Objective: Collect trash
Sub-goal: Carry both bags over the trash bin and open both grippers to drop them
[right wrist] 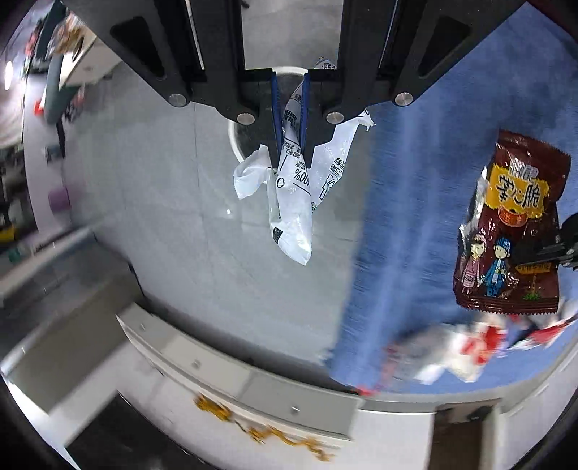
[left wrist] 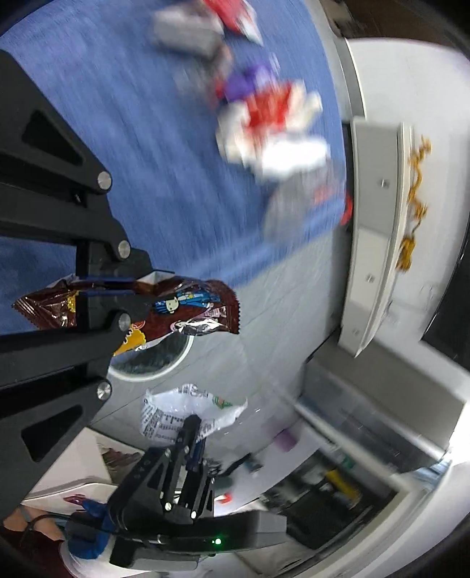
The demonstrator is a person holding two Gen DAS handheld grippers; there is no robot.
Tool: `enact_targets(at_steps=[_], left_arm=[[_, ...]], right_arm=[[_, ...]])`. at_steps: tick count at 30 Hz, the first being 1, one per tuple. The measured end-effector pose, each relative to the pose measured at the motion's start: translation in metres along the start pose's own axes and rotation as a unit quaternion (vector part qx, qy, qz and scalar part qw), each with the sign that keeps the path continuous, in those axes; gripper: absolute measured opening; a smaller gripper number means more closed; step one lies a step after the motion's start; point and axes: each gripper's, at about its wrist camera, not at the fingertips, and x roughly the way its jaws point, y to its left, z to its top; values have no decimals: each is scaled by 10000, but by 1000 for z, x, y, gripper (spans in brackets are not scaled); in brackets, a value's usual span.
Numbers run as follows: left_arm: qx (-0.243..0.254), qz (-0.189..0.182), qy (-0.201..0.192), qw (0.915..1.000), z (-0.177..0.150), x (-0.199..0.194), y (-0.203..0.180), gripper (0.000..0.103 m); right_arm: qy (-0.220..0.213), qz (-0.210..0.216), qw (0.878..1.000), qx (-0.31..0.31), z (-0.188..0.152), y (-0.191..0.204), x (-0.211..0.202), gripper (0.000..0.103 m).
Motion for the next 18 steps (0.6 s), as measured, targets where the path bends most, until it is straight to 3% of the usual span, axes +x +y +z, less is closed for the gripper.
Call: enact_targets(at_steps=[8,18], left_arm=[[513,9,557,9971,27,79,-70,2],[726,259,1286,9887,24,161,-113,2]], right_arm=[[441,-76,9975,554,-33,-64,40,9],[796,149,9928,883,-54,-100,91,9]])
